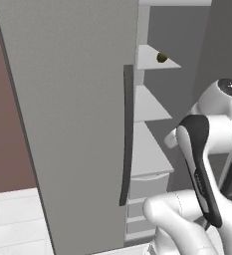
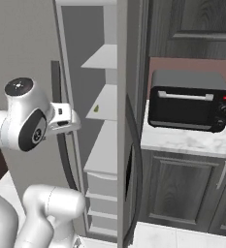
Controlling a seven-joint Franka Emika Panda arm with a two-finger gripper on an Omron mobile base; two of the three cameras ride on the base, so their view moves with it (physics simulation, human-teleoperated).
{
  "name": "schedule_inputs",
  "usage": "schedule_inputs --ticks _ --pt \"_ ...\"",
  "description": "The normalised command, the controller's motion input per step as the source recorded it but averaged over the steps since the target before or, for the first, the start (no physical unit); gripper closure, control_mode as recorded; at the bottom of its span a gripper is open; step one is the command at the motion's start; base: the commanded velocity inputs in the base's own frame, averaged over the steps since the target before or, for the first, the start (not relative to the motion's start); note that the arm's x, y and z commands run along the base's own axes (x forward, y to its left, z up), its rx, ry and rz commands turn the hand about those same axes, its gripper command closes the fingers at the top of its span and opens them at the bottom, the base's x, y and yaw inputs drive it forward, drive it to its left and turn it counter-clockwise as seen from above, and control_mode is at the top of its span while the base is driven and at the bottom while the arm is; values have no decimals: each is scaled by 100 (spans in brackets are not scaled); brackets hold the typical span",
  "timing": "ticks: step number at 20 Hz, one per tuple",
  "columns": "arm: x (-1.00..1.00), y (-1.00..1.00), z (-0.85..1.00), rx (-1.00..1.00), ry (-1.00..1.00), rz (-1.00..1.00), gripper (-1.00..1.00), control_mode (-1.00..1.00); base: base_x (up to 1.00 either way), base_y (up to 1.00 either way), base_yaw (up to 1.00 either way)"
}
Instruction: Take the kiwi, cucumber, and lemon wedge from the freezer and place them in the bowl on the counter.
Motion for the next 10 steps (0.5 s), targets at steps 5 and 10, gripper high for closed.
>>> schedule_inputs --ticks 5,10 --pt "63 -8 -3 0 5 -6 -100 -100 0 0 0" --pt "54 -10 -12 0 0 -2 -100 -100 0 0 0"
